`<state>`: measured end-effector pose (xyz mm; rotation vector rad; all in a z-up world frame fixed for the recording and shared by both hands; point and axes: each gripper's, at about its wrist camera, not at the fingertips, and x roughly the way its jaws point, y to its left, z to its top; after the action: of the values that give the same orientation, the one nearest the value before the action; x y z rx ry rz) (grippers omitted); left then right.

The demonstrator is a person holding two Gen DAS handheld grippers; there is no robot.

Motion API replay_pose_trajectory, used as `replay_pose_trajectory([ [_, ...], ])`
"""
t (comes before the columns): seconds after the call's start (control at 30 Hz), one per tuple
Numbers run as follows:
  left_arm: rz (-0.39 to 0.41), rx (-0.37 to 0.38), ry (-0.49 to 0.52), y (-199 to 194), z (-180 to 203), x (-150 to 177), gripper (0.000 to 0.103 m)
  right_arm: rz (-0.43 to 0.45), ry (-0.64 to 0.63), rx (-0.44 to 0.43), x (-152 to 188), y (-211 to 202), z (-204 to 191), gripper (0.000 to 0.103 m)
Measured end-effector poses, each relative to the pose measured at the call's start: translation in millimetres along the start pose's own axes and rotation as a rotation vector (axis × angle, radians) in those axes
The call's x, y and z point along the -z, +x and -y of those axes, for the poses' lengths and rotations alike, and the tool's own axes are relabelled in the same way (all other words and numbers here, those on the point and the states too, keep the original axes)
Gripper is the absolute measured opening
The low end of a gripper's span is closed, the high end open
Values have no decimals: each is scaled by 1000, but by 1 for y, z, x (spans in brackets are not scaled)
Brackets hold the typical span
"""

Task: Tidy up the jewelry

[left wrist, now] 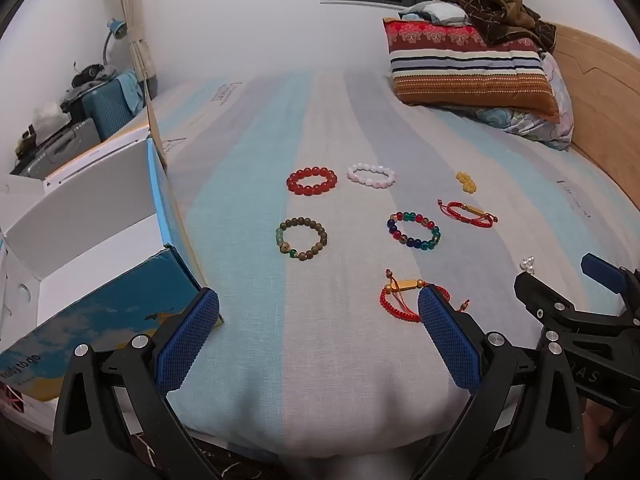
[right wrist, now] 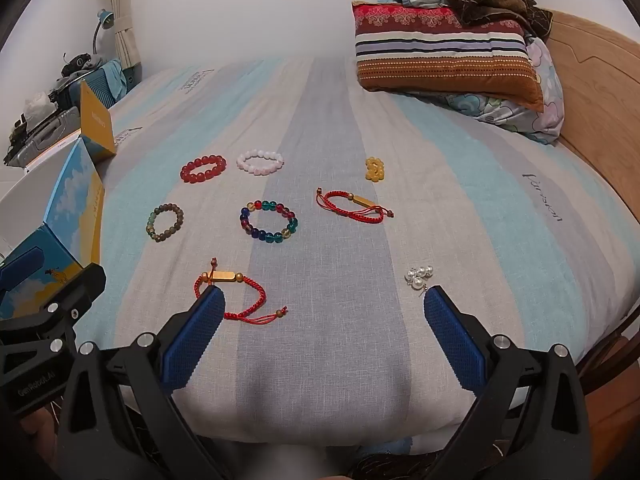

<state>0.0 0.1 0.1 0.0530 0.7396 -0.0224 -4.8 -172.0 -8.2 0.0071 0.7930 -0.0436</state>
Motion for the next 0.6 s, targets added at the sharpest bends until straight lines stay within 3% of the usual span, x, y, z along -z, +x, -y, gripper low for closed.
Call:
replay_pose_trajectory([
  [0.6,-3,18,1,0,1,0,97,4,-3,2,2,1,0,96],
])
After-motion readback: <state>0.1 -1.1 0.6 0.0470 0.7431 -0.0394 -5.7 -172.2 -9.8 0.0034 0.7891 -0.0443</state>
